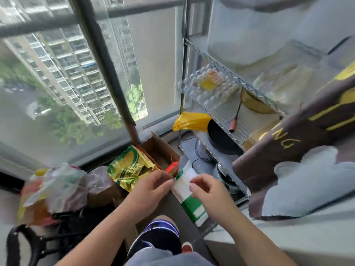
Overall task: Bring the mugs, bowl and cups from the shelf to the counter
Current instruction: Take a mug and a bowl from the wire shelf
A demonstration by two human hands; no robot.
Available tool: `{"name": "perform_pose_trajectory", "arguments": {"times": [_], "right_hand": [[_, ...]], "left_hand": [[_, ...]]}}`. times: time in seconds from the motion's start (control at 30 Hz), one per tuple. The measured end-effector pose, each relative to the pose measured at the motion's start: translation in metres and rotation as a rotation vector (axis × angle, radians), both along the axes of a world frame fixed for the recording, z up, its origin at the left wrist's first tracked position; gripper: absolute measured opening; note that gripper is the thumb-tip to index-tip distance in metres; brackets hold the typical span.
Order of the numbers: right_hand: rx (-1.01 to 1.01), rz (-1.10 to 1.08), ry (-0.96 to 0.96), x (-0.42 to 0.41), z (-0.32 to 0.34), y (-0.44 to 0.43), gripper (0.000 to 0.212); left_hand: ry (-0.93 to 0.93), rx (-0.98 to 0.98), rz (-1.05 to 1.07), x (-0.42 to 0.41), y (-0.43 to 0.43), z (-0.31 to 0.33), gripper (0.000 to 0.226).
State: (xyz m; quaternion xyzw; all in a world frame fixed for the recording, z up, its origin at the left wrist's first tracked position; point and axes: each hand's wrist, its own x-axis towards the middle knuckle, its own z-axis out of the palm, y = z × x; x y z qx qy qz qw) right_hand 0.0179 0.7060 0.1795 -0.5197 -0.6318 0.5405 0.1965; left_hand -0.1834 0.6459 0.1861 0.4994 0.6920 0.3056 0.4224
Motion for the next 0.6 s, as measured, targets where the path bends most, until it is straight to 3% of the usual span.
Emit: {"name": "perform_pose_trajectory", "arguments": {"times": [0.23,0.33,0.6], "right_hand": [[0.347,-0.221,0.268,-0.038,0.114,0.101,0.017],[0.458,-0.351,0.349,-0.042,0.157,0.141,0.010],[0.832,-0.529,0.338,-0.047,0.284,0.233,0.013]], "left_hand": [[-0.081,0.389,-0.023,-0.017,0.121,0.116,0.028],[-0.109,0.553,-0.076,-0.021,0.178,0.168,0.021],[-0.153,0.827,-0.295,-0.033,0.307,0.280,0.008]]}}
